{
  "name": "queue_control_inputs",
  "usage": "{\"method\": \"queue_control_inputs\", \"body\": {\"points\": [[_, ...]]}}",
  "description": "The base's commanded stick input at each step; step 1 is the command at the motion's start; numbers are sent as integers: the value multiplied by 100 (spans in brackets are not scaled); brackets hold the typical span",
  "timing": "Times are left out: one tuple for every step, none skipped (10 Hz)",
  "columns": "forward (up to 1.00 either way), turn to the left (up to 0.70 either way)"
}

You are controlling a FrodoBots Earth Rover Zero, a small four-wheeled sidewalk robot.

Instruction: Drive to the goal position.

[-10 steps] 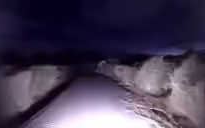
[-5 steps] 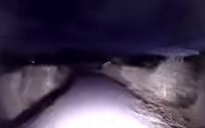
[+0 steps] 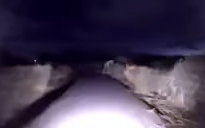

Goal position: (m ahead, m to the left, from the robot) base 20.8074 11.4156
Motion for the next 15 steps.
{"method": "queue_control_inputs", "body": {"points": [[85, 0], [85, 0], [85, 0], [85, 3], [85, 8], [85, 14], [85, 24], [85, 24], [85, 24], [85, 24], [85, 0], [85, 0], [85, 0], [85, 0], [85, 0]]}}
